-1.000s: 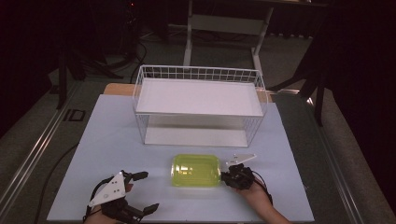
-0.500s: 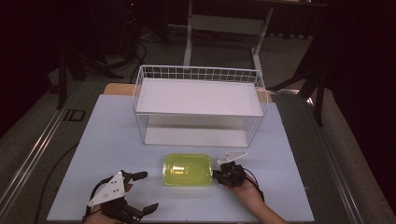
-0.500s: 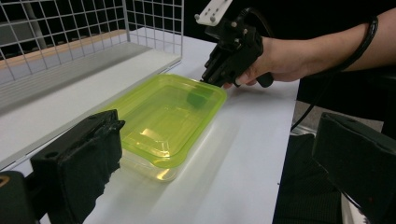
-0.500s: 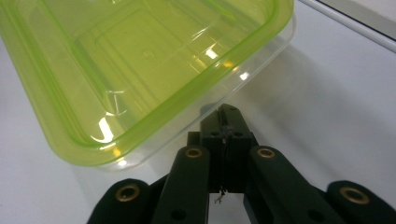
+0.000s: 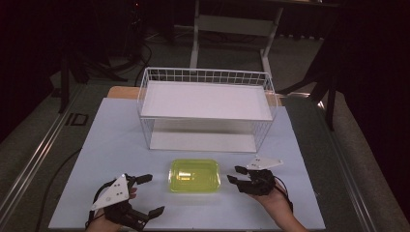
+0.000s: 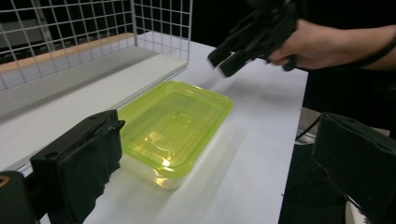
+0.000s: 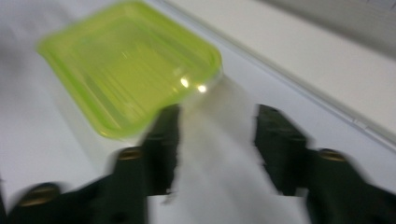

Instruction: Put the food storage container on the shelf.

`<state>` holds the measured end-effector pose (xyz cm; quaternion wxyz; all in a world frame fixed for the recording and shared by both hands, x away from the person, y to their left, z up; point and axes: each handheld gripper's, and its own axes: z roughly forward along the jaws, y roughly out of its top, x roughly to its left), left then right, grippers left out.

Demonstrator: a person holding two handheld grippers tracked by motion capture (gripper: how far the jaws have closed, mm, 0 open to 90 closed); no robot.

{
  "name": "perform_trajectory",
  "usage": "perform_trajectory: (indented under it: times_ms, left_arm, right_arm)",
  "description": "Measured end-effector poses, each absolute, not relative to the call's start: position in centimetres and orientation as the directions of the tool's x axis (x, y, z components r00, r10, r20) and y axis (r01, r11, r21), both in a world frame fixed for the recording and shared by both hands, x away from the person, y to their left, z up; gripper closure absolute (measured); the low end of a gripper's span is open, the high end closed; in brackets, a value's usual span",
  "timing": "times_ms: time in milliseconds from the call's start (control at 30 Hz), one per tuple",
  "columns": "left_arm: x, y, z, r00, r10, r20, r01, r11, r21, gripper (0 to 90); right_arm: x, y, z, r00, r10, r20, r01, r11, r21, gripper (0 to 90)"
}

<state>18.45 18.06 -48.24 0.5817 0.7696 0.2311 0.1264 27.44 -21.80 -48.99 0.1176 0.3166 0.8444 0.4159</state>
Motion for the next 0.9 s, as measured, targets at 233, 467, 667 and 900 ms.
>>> perform_trajectory:
  times_ms: [233,467,667,900]
  left_arm:
    - [19.2,17.8,-46.5,0.849,0.524,-0.072,0.232,-0.246,0.941,2.3]
    - [20.5,17.2,-45.2,0.854,0.507,-0.114,0.267,-0.240,0.934,2.3]
    - [22.1,16.3,-44.9,0.844,0.501,-0.189,0.328,-0.206,0.922,2.3]
    - [23.8,15.1,-45.6,0.799,0.559,-0.222,0.427,-0.266,0.865,2.4]
  right_arm:
    - [26.2,-21.5,-46.4,-0.810,0.579,0.091,0.383,0.407,0.829,14.4]
    - [26.0,-20.6,-45.2,-0.829,0.554,0.077,0.355,0.414,0.838,20.2]
    - [25.7,-18.9,-44.8,-0.832,0.555,0.004,0.313,0.463,0.829,20.7]
    - [26.9,-17.9,-45.6,-0.795,0.604,0.067,0.395,0.430,0.812,12.8]
